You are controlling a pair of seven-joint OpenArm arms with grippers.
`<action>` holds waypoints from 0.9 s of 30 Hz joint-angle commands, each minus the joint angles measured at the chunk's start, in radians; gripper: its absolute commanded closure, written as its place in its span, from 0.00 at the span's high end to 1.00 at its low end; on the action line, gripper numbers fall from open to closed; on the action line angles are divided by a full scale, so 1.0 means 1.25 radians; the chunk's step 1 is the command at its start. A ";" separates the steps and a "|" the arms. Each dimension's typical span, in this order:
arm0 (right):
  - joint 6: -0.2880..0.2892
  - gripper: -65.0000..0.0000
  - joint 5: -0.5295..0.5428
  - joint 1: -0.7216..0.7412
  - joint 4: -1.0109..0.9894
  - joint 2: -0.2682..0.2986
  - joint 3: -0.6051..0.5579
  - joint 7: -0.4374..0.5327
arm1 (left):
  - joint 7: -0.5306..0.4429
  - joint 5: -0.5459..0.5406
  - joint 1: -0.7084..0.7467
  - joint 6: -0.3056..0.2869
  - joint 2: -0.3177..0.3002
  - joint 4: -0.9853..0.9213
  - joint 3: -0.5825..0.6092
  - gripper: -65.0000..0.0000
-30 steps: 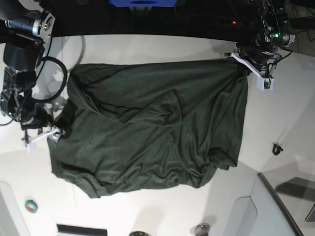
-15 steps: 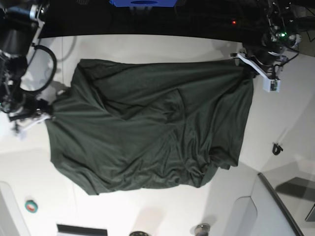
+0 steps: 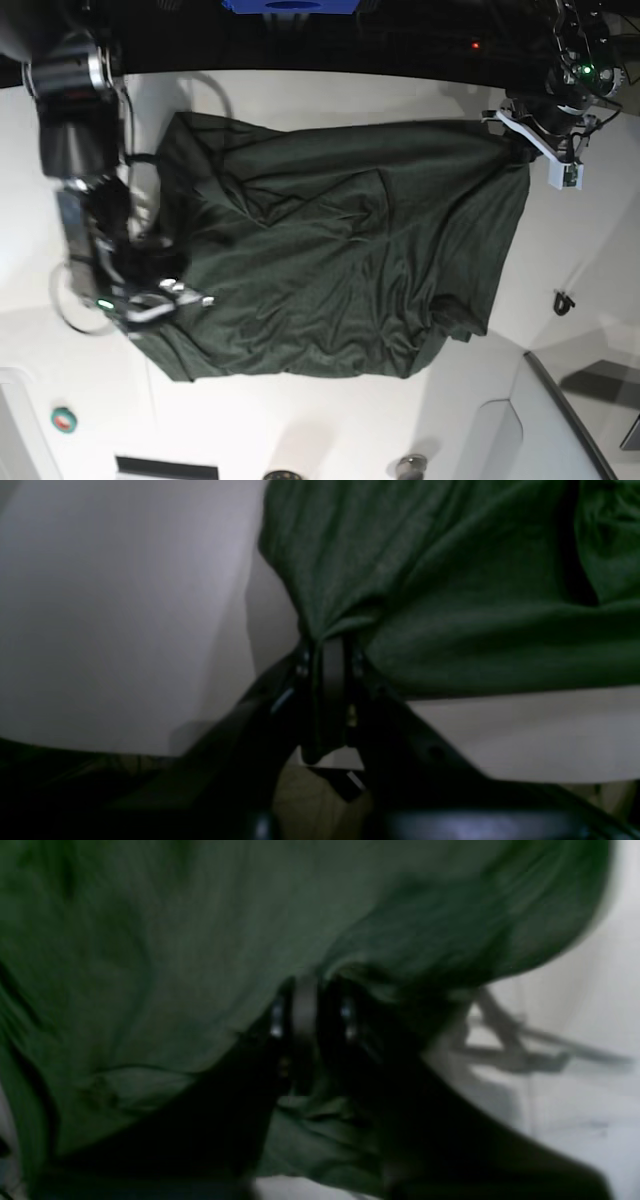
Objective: Layout the t-shirt on the table in an organized manner, then fold the t-shirt properly
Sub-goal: 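Drag the grasped shirt edge with the right gripper away from the left gripper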
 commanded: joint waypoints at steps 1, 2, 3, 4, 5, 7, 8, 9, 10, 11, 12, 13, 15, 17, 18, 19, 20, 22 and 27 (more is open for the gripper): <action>-0.004 0.25 0.009 0.061 -0.021 -0.016 -0.040 0.007 | -0.013 -0.002 -0.004 0.004 -0.012 0.003 -0.007 0.00; -0.005 0.35 0.009 0.088 -0.058 -0.027 -0.082 0.007 | -0.013 -0.002 -0.006 0.004 -0.012 0.000 -0.007 0.00; -0.005 0.49 0.009 0.116 -0.087 -0.033 -0.135 0.002 | -0.012 0.002 -0.007 0.004 -0.012 0.000 -0.007 0.00; -0.005 0.64 0.009 0.138 -0.108 -0.035 -0.191 -0.002 | -0.012 0.000 -0.007 0.004 -0.012 0.000 -0.004 0.00; -0.005 0.80 0.009 0.152 -0.111 -0.038 -0.254 -0.012 | -0.012 -0.003 -0.007 0.004 -0.012 0.000 -0.002 0.00; -0.008 0.96 0.009 0.147 -0.062 -0.033 -0.318 -0.023 | -0.012 -0.003 -0.007 0.004 -0.012 -0.001 -0.002 0.00; -0.019 0.97 0.009 0.116 -0.008 -0.013 -0.318 -0.022 | -0.012 -0.003 -0.007 0.003 -0.012 -0.004 -0.005 0.00; -0.039 0.95 0.009 0.078 0.059 0.008 -0.299 -0.018 | -0.012 -0.003 -0.007 0.003 -0.012 -0.006 -0.007 0.00; -0.062 0.93 0.009 0.032 0.136 0.031 -0.269 -0.001 | -0.012 -0.003 -0.007 0.003 -0.012 -0.008 -0.007 0.00; -0.075 0.91 0.009 -0.020 0.204 0.050 -0.231 0.021 | -0.012 -0.003 -0.006 0.003 -0.012 -0.010 -0.008 0.00; -0.079 0.88 0.009 -0.078 0.267 0.070 -0.185 0.047 | -0.012 -0.003 -0.005 0.003 -0.012 -0.011 -0.008 0.00; -0.079 0.85 0.009 -0.134 0.323 0.085 -0.131 0.075 | -0.012 -0.002 -0.005 0.003 -0.012 -0.014 -0.008 0.00; -0.078 0.78 0.009 -0.232 0.388 0.096 -0.040 0.128 | -0.012 -0.002 -0.004 0.003 -0.013 -0.021 -0.008 0.00; -0.059 0.74 0.009 -0.272 0.391 0.108 -0.011 0.169 | -0.013 -0.002 -0.001 0.003 -0.013 -0.021 -0.008 0.00; -0.031 0.74 0.009 -0.278 0.384 0.124 -0.012 0.192 | -0.013 -0.002 -0.001 0.003 -0.013 -0.021 -0.008 0.00; 0.002 0.73 0.009 -0.280 0.368 0.136 -0.013 0.208 | -0.013 -0.002 -0.001 0.003 -0.013 -0.021 -0.008 0.00; 0.033 0.73 0.009 -0.279 0.351 0.144 -0.011 0.218 | -0.013 -0.003 0.000 0.003 -0.013 -0.021 -0.008 0.00; 0.077 0.73 0.009 -0.267 0.321 0.155 -0.007 0.225 | -0.013 -0.003 0.000 0.003 -0.013 -0.021 -0.008 0.00; 0.142 0.72 0.009 -0.216 0.255 0.168 -0.008 0.220 | -0.014 -0.003 0.001 0.003 -0.013 -0.022 -0.008 0.00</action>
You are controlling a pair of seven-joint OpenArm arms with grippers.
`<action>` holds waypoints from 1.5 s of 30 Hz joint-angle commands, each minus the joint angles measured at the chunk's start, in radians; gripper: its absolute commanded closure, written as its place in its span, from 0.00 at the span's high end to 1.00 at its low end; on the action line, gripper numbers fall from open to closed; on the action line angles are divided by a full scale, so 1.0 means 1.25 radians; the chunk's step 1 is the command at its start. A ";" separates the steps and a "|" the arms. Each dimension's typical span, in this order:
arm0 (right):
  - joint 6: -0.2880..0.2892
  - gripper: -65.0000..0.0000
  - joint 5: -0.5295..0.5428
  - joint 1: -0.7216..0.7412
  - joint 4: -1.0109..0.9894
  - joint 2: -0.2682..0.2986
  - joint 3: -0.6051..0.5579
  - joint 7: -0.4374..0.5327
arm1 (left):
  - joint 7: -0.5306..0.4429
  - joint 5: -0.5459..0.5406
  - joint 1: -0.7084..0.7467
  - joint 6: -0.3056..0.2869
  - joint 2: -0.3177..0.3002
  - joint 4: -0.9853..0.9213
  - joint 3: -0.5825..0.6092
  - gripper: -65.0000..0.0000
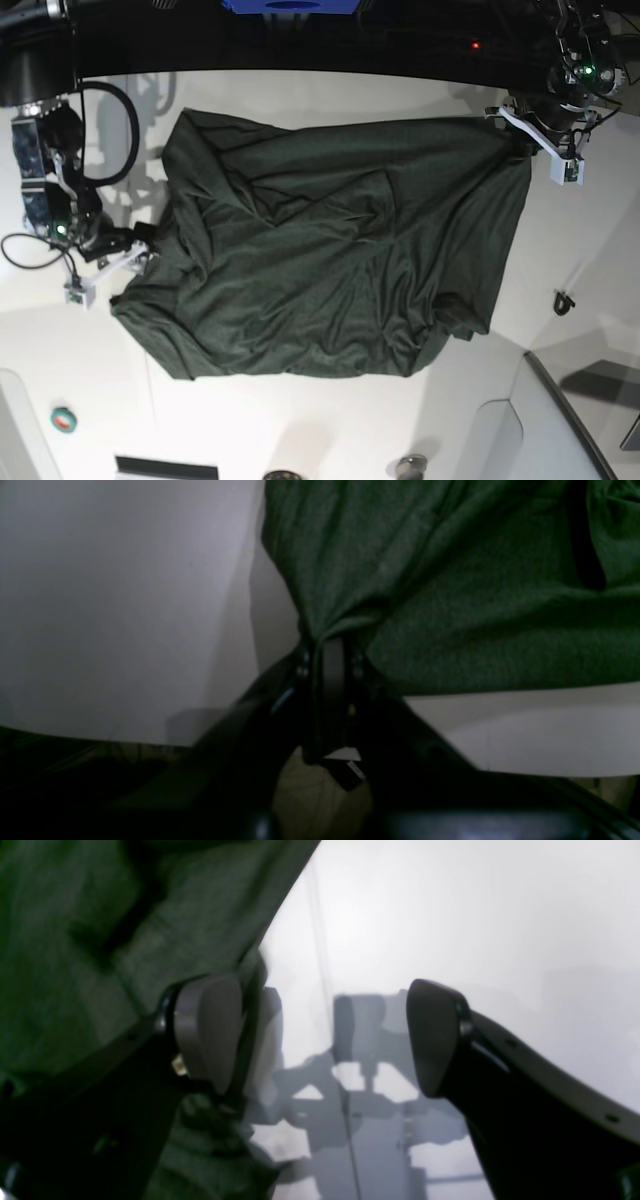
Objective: Layout the t-shirt on the table in an organized manner, then fold the t-shirt properly
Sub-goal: 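Drag the grasped shirt edge with the right gripper away from the left gripper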
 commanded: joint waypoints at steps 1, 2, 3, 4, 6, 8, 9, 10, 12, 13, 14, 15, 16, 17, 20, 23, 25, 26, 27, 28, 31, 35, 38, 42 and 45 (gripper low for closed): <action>0.015 0.72 0.006 0.022 -0.002 0.001 -0.004 0.008 | -0.014 -0.005 0.003 0.002 -0.010 0.010 -0.005 0.00; 0.017 0.72 0.006 0.032 -0.018 0.001 -0.005 0.008 | -0.014 -0.005 0.003 0.002 -0.010 0.010 -0.005 0.00; 0.018 0.72 0.006 0.038 -0.031 0.001 -0.005 0.008 | -0.014 -0.005 0.003 0.002 -0.010 0.010 -0.005 0.00; 0.020 0.72 0.006 0.040 -0.038 -0.003 -0.007 0.008 | -0.014 -0.005 0.003 0.002 -0.010 0.010 -0.005 0.00; 0.020 0.72 0.006 0.040 -0.036 -0.006 -0.007 0.011 | -0.014 -0.005 0.003 0.002 -0.010 0.010 -0.005 0.00; 0.020 0.72 0.006 0.040 -0.035 -0.007 -0.007 0.010 | -0.014 -0.005 0.003 0.002 -0.010 0.010 -0.005 0.00; 0.020 0.72 0.006 0.045 -0.037 -0.009 -0.007 0.011 | -0.014 -0.005 0.003 0.002 -0.010 0.010 -0.005 0.00; 0.020 0.72 0.006 0.049 -0.038 -0.014 -0.007 0.008 | -0.014 -0.005 0.003 0.002 -0.010 0.010 -0.005 0.00; 0.020 0.72 0.006 0.050 -0.036 -0.021 -0.007 0.008 | -0.014 -0.005 0.003 0.002 -0.010 0.010 -0.005 0.00; 0.020 0.72 0.007 0.050 -0.032 -0.025 -0.007 0.007 | -0.014 -0.005 0.003 0.002 -0.010 0.010 -0.005 0.00; 0.020 0.72 0.009 0.050 -0.025 -0.025 -0.007 0.006 | -0.014 -0.005 0.003 0.002 -0.010 0.010 -0.005 0.00; 0.020 0.72 0.009 0.050 -0.019 -0.026 -0.007 0.002 | -0.014 -0.005 0.003 0.002 -0.010 0.010 -0.005 0.00; 0.020 0.72 0.009 0.050 -0.015 -0.031 -0.007 -0.004 | -0.014 -0.005 0.003 0.002 -0.010 0.010 -0.005 0.00; 0.020 0.72 0.009 0.050 -0.015 -0.041 -0.007 -0.008 | -0.014 -0.005 0.003 0.002 -0.010 0.010 -0.005 0.00; 0.020 0.72 0.007 0.060 -0.025 -0.048 -0.007 -0.009 | -0.014 -0.003 0.003 0.002 -0.010 0.010 -0.005 0.00; 0.020 0.66 0.006 0.061 -0.038 -0.053 -0.007 -0.009 | -0.014 -0.003 0.003 0.002 -0.010 0.010 -0.005 0.00; 0.020 0.60 0.009 0.061 -0.038 -0.063 -0.007 -0.008 | -0.014 -0.003 0.003 0.002 -0.010 0.010 -0.005 0.00; 0.020 0.58 0.009 0.061 -0.042 -0.069 -0.007 -0.008 | -0.014 -0.003 0.003 0.002 -0.010 0.010 -0.005 0.00; 0.020 0.57 0.009 0.062 -0.047 -0.070 -0.007 -0.008 | -0.014 -0.003 0.003 0.002 -0.010 0.010 -0.005 0.00; 0.020 0.56 0.009 0.068 -0.053 -0.071 -0.007 -0.008 | -0.014 -0.003 0.003 0.002 -0.010 0.010 -0.005 0.00; 0.020 0.47 0.009 0.078 -0.086 -0.074 -0.007 -0.009 | -0.014 -0.003 0.003 0.002 -0.010 0.010 -0.005 0.00; 0.020 0.21 0.010 0.089 -0.105 -0.084 -0.004 -0.005 | -0.014 -0.003 0.003 0.002 -0.010 0.010 -0.005 0.00; 0.020 0.10 0.010 0.090 -0.097 -0.085 0.001 -0.009 | -0.014 -0.001 0.003 0.002 -0.010 0.010 -0.005 0.00; 0.018 0.01 0.010 0.073 -0.058 -0.081 0.002 -0.021 | -0.014 -0.001 0.003 0.002 -0.010 0.010 -0.005 0.00; 0.018 0.01 0.006 0.033 0.014 -0.081 0.050 -0.067 | -0.014 -0.001 0.003 0.002 -0.010 0.012 -0.005 0.00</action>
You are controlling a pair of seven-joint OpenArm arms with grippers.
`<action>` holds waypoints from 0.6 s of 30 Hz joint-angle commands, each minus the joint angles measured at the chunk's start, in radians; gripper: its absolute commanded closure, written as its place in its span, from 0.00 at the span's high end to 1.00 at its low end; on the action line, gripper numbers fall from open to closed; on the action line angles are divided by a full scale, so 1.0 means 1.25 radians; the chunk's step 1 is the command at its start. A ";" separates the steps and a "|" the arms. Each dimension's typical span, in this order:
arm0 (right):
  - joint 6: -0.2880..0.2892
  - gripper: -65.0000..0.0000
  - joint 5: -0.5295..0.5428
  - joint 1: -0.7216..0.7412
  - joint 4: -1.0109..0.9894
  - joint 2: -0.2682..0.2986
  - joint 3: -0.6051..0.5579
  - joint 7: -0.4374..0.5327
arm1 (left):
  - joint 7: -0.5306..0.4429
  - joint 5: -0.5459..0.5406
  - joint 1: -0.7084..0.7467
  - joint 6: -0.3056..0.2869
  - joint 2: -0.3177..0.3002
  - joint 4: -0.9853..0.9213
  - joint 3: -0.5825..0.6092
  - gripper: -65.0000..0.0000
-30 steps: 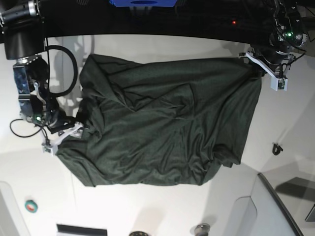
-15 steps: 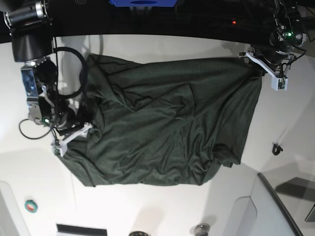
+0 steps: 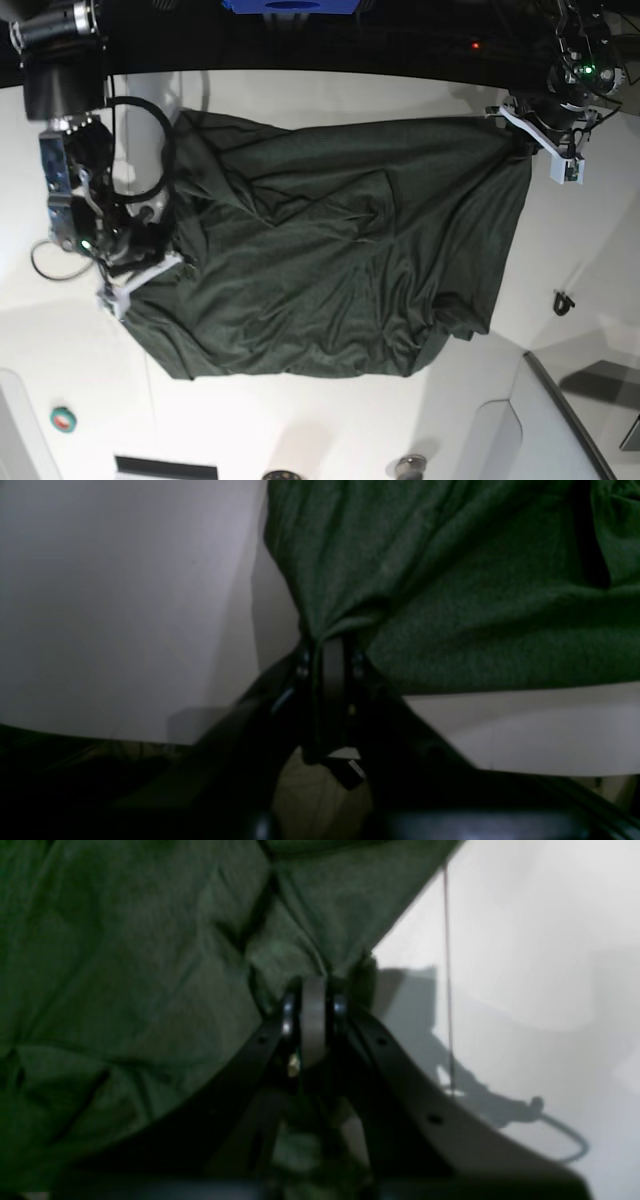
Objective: Layout the t-shirt on the table in an organized manner, then fold the t-shirt properly
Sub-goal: 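Drag the grasped shirt edge with the right gripper away from the left gripper, then pull both held shirt edges apart to stretch the shirt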
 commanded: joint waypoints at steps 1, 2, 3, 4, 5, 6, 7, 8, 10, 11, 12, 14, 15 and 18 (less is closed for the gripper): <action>0.003 0.01 -0.001 -0.005 0.040 0.009 0.023 -0.005 | -0.014 -0.003 0.002 0.002 -0.010 0.013 -0.005 0.00; 0.003 0.01 -0.001 -0.025 0.072 0.010 0.044 -0.019 | -0.014 -0.002 0.002 0.002 -0.010 0.015 -0.005 0.00; 0.003 0.01 -0.001 -0.047 0.102 0.022 0.069 -0.034 | -0.014 -0.002 0.007 0.002 -0.010 0.015 -0.005 0.00; 0.003 0.01 -0.001 -0.070 0.133 0.029 0.091 -0.048 | -0.014 -0.003 0.011 0.002 -0.010 0.015 -0.005 0.00; 0.003 0.01 -0.001 -0.091 0.160 0.033 0.108 -0.059 | -0.014 -0.006 0.012 0.002 -0.010 0.015 -0.005 0.00; 0.003 0.01 0.000 -0.118 0.187 0.038 0.130 -0.067 | -0.014 -0.006 0.012 0.002 -0.010 0.015 -0.005 0.00; 0.003 0.01 0.000 -0.141 0.208 0.039 0.151 -0.072 | -0.014 -0.006 0.012 0.002 -0.010 0.015 -0.005 0.00; 0.003 0.01 0.000 -0.164 0.228 0.039 0.173 -0.077 | -0.014 -0.006 0.012 0.002 -0.010 0.015 -0.005 0.00; 0.003 0.01 0.000 -0.207 0.268 0.049 0.213 -0.092 | -0.014 -0.006 0.012 0.002 -0.010 0.015 -0.005 0.00; 0.003 0.01 0.002 -0.222 0.285 0.052 0.226 -0.103 | -0.014 -0.006 0.012 0.002 -0.010 0.016 -0.005 0.00; 0.005 0.01 0.002 -0.231 0.293 0.052 0.227 -0.109 | -0.014 -0.006 0.012 0.002 -0.010 0.016 -0.005 0.00; 0.005 0.01 0.000 -0.232 0.283 0.054 0.223 -0.113 | -0.014 -0.006 0.010 0.002 -0.010 0.016 -0.004 0.00; 0.005 0.01 -0.001 -0.222 0.255 0.050 0.218 -0.113 | -0.014 -0.007 0.007 0.002 -0.010 0.016 -0.004 0.00; 0.005 0.06 -0.001 -0.192 0.159 0.050 0.197 -0.114 | -0.014 -0.007 0.005 0.002 -0.010 0.016 -0.004 0.00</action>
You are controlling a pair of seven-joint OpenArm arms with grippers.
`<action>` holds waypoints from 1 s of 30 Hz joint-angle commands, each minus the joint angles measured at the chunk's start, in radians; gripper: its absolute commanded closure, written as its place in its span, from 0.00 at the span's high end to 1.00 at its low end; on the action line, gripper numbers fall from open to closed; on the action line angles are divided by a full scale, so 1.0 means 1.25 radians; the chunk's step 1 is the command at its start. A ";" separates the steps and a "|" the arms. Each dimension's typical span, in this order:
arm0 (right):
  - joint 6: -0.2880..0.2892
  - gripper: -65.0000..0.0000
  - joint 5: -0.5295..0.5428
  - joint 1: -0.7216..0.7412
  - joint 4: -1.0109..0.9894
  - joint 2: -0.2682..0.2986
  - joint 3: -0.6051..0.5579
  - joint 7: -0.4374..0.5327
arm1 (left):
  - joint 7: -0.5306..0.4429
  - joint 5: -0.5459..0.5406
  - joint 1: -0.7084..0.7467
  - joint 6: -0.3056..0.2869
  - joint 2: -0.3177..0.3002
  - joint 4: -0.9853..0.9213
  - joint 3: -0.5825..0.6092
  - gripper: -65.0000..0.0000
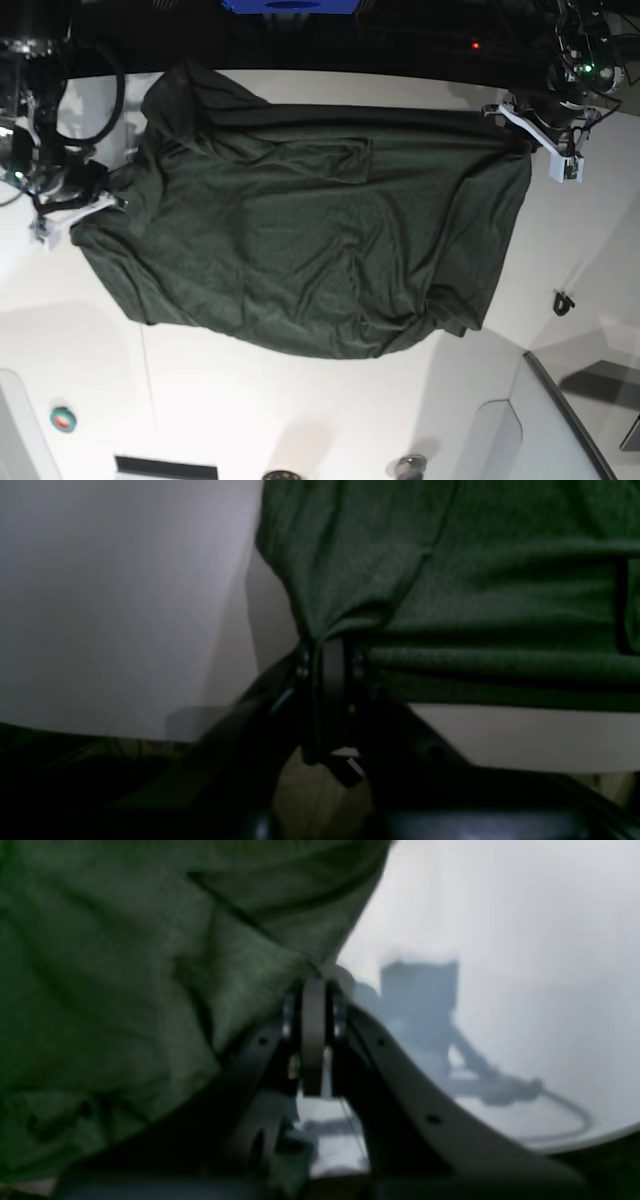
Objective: Layout the t-shirt on the table in an organized manner, then fold the t-shirt properly
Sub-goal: 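Pull both held shirt edges apart to stretch the shirt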
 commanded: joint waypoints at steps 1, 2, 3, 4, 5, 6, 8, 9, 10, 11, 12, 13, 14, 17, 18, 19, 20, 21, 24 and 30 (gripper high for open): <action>-0.001 0.11 -0.005 0.003 -0.004 0.012 0.003 0.003 | -0.014 -0.005 0.003 0.002 -0.009 0.016 -0.004 0.00; -0.001 0.19 -0.005 0.003 -0.010 0.012 0.003 -0.003 | -0.014 -0.005 0.003 0.002 -0.009 0.016 -0.004 0.00; -0.001 0.31 -0.005 0.000 -0.007 0.012 0.003 -0.010 | -0.014 -0.005 0.004 0.002 -0.009 0.015 -0.004 0.00; -0.001 0.42 -0.005 -0.005 0.003 0.011 0.003 -0.012 | -0.014 -0.005 0.007 0.002 -0.009 0.015 -0.004 0.00; -0.002 0.52 -0.005 -0.016 0.023 0.011 0.006 -0.006 | -0.014 -0.005 0.008 0.002 -0.009 0.015 -0.004 0.00; -0.004 0.60 -0.005 -0.028 0.053 0.011 0.006 -0.001 | -0.014 -0.005 0.009 0.002 -0.009 0.015 -0.004 0.00; -0.004 0.64 -0.005 -0.058 0.146 0.011 0.003 0.008 | -0.014 -0.005 0.010 0.002 -0.009 0.015 -0.004 0.00; -0.004 0.64 -0.005 -0.069 0.192 0.009 0.001 0.003 | -0.014 -0.005 0.010 0.002 -0.009 0.015 -0.004 0.00; -0.004 0.64 -0.005 -0.071 0.228 0.006 -0.005 -0.011 | -0.014 -0.005 0.010 0.002 -0.008 0.015 -0.004 0.00; -0.004 0.64 -0.005 -0.064 0.241 0.000 -0.022 -0.023 | -0.014 -0.005 0.010 0.002 -0.008 0.015 -0.004 0.00; -0.004 0.64 -0.005 -0.051 0.242 -0.003 -0.041 -0.034 | -0.014 -0.005 0.010 0.002 -0.008 0.015 -0.004 0.00; -0.004 0.64 -0.006 -0.031 0.231 -0.004 -0.062 -0.040 | -0.014 -0.005 0.010 0.002 -0.008 0.015 -0.004 0.00; -0.004 0.64 -0.006 -0.013 0.210 -0.007 -0.080 -0.041 | -0.014 -0.005 0.009 0.002 -0.008 0.015 -0.004 0.00; -0.013 0.64 -0.006 0.043 0.128 -0.008 -0.132 -0.039 | -0.014 -0.005 0.007 0.002 -0.007 0.015 -0.004 0.00; -0.034 0.64 -0.006 0.062 0.096 -0.015 -0.148 -0.039 | -0.014 -0.005 0.007 0.002 -0.007 0.015 -0.004 0.00; -0.057 0.61 -0.006 0.078 0.070 -0.019 -0.160 -0.037 | -0.014 -0.005 0.007 0.002 -0.007 0.015 -0.004 0.00; -0.078 0.58 -0.006 0.089 0.050 -0.020 -0.172 -0.026 | -0.014 -0.005 0.008 0.002 -0.007 0.015 -0.004 0.00; -0.091 0.56 -0.006 0.095 0.036 -0.020 -0.186 -0.013 | -0.014 -0.005 0.008 0.002 -0.007 0.015 -0.004 0.00; -0.100 0.55 -0.006 0.109 0.004 -0.019 -0.215 0.003 | -0.014 -0.005 0.009 0.002 -0.007 0.015 -0.004 0.00; -0.100 0.48 -0.007 0.112 -0.038 -0.020 -0.222 0.017 | -0.014 -0.005 0.010 0.002 -0.007 0.013 -0.006 0.00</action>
